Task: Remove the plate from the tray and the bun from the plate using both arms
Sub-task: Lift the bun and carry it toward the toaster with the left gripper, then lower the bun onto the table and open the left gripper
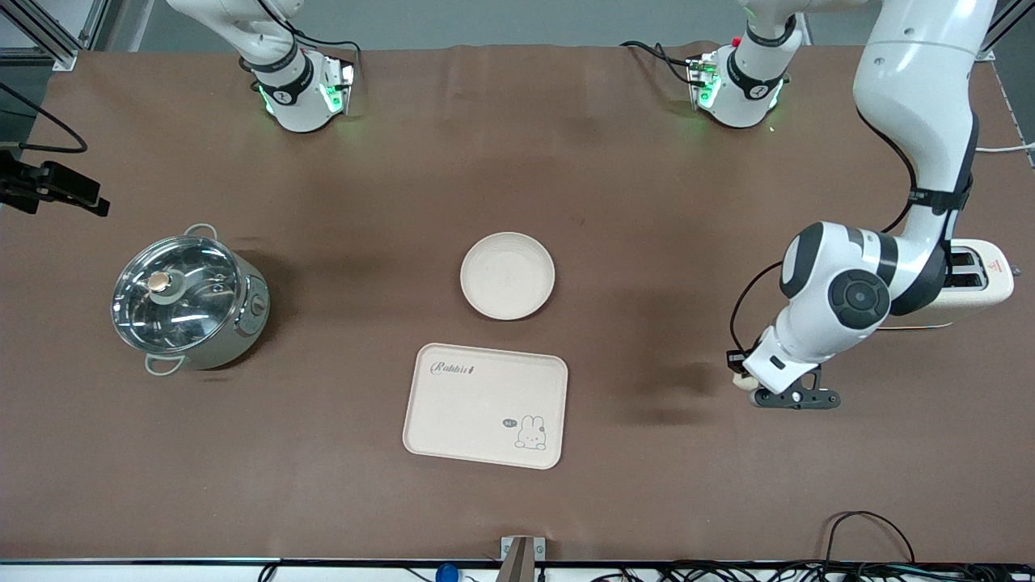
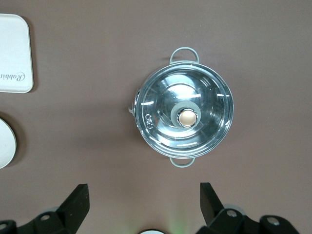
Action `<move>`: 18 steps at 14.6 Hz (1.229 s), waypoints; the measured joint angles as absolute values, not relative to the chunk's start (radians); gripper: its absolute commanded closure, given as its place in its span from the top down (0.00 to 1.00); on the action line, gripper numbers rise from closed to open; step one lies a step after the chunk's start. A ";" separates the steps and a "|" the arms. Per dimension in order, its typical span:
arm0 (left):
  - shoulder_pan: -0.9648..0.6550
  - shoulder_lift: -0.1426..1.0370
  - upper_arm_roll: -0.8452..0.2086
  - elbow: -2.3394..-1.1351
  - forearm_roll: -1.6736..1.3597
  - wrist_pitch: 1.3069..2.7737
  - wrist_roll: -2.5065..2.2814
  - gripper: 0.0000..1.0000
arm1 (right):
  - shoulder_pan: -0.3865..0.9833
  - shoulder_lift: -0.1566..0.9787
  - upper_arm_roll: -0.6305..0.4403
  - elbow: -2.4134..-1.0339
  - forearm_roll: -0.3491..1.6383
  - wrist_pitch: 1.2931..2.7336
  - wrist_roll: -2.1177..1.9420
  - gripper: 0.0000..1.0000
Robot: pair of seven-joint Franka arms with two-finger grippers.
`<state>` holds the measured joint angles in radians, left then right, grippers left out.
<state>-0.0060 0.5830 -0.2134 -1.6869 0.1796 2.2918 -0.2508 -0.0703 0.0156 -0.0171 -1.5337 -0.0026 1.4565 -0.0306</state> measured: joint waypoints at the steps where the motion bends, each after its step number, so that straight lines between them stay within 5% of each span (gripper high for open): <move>1: -0.010 0.602 -0.216 -1.688 0.177 2.303 -0.253 1.00 | -0.071 0.016 -0.019 -1.537 -0.003 1.465 -0.031 1.00; 15: -0.003 0.620 -0.219 -1.659 0.177 2.326 -0.261 1.00 | -0.037 0.013 -0.003 -1.526 -0.003 1.518 -0.031 1.00; 18: -0.004 0.555 -0.226 -1.607 0.177 2.228 -0.261 1.00 | -0.031 0.013 -0.003 -1.525 -0.003 1.520 -0.031 1.00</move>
